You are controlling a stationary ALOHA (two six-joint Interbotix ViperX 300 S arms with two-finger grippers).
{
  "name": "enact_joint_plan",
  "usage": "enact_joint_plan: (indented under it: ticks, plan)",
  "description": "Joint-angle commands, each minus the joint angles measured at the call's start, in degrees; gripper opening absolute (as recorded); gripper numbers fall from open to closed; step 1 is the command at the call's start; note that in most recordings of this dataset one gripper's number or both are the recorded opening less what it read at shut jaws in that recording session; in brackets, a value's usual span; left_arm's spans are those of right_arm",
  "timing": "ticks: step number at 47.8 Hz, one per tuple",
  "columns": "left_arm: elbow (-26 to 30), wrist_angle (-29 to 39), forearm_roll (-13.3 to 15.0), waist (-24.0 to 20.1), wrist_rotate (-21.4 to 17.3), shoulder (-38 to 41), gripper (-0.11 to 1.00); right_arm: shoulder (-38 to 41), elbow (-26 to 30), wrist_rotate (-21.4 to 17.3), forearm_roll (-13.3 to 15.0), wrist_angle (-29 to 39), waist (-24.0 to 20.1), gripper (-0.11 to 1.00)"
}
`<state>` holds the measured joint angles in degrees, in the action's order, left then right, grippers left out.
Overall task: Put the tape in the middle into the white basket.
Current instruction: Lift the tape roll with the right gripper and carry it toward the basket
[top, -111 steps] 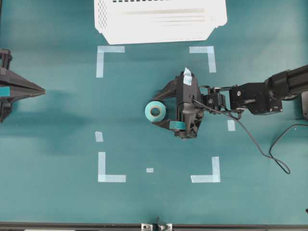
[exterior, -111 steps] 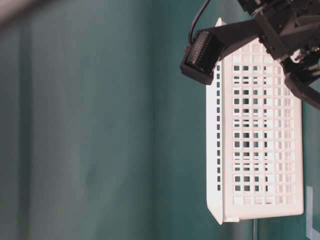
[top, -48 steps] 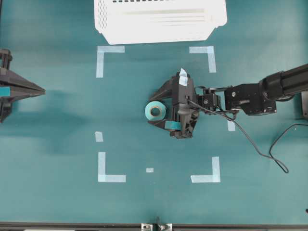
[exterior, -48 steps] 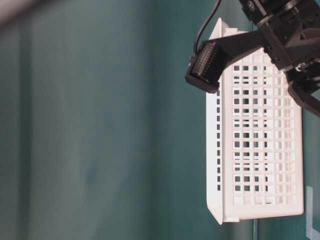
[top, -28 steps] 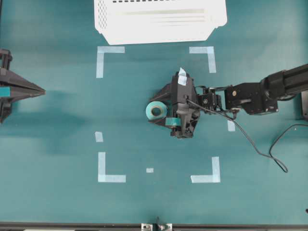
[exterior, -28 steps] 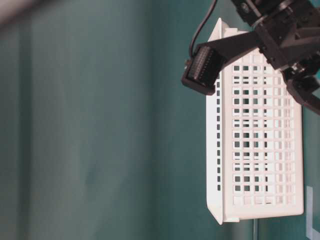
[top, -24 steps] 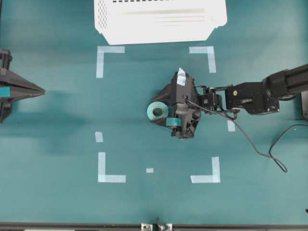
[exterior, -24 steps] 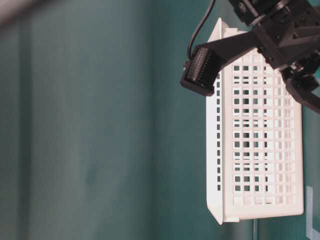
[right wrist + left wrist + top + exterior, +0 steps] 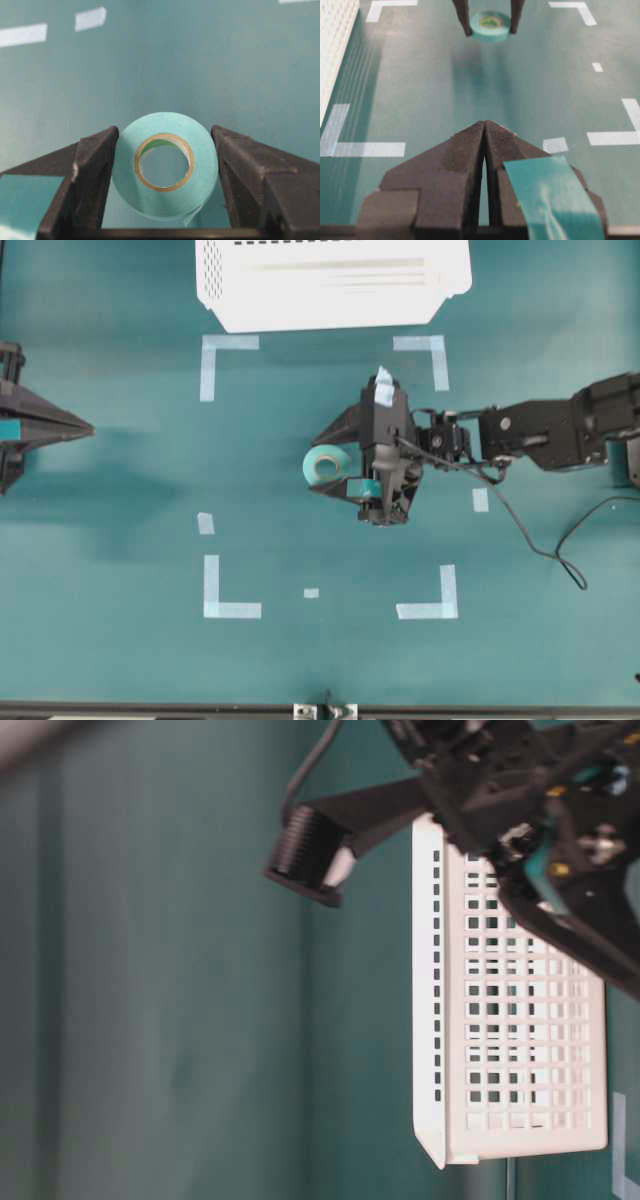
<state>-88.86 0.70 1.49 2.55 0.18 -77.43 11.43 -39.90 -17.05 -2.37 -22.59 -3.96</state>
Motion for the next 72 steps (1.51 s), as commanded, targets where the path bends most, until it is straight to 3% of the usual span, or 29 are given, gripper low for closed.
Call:
enact_joint_plan:
  ticks: [1,15,43,56,72]
  plan:
    - [0.7,-0.5,0.1,0.2,0.1,0.4,-0.11,-3.1,0.5,0.1,0.1,0.4,-0.2,0.66]
    - [0.7,-0.5,0.1,0.2,0.1,0.4,-0.11,-6.9,0.7,0.0,0.1,1.5,-0.2,0.66]
    - [0.7,-0.5,0.1,0.2,0.2,0.4,-0.11,-16.4,2.6,0.1,0.2,10.9,1.0,0.66]
    - [0.7,-0.5,0.0,0.2,0.2,0.4,-0.11,-16.7,2.7,0.3,1.4,10.9,4.7,0.66]
    - [0.7,-0.5,0.0,0.2,0.2,0.4,-0.11,-17.5,2.7,0.7,2.7,11.0,12.3,0.66]
